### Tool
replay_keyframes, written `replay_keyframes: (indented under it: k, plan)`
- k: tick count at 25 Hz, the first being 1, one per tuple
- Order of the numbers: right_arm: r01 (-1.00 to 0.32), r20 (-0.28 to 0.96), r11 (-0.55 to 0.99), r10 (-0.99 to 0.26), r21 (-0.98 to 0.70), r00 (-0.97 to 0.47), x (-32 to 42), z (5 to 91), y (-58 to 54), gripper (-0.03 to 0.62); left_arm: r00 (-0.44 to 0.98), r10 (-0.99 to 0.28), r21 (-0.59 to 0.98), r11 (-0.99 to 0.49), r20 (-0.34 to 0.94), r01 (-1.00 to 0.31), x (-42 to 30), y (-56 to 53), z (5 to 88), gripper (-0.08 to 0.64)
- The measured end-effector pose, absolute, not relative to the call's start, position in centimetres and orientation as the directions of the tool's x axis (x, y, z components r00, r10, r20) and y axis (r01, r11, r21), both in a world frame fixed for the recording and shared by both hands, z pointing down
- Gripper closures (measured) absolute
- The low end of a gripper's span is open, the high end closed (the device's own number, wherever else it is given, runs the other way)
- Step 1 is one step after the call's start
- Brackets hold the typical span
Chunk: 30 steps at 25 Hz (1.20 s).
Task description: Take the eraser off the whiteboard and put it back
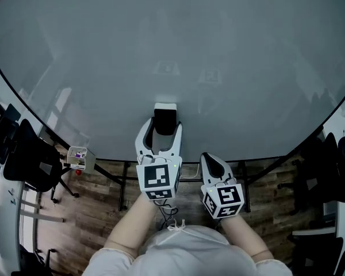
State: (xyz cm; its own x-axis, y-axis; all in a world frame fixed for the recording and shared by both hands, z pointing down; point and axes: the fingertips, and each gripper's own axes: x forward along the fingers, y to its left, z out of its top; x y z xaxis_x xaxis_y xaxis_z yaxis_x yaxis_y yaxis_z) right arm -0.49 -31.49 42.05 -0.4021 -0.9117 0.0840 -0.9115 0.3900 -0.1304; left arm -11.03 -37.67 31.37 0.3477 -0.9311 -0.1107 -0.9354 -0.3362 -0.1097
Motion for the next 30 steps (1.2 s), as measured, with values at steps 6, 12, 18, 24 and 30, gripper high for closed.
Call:
replay_keyframes:
  k: [6, 12, 18, 24, 30]
  plan:
    - [-0.914, 0.077, 0.384, -0.915, -0.131, -0.396, -0.4, 41.8, -30.8, 0.565, 0.381, -0.917, -0.115, -0.368, -0.116, -0.923, -11.2, -34.9, 31.2, 0.282]
    - [-0.913, 0.080, 0.387, -0.914, -0.131, -0.398, -0.9, 42.3, -29.5, 0.565, 0.379, -0.924, -0.119, -0.371, -0.051, -0.921, -11.7, -33.0, 34.6, 0.332]
    - [-0.914, 0.107, 0.397, -0.908, -0.087, -0.405, -1.0, 43.5, -28.6, 0.565, 0.337, -0.941, -0.104, -0.338, 0.029, -0.935, -12.3, -31.4, 39.0, 0.509]
    - [-0.910, 0.122, 0.406, -0.902, -0.086, -0.414, -1.0, 44.5, -27.9, 0.565, 0.363, -0.926, -0.040, -0.369, 0.106, -0.928, -12.3, -29.9, 43.7, 0.541]
    - [-0.913, 0.110, 0.401, -0.907, -0.077, -0.407, -0.4, 44.5, -27.4, 0.565, 0.373, -0.917, -0.023, -0.380, 0.140, -0.925, -11.3, -29.0, 45.3, 0.543]
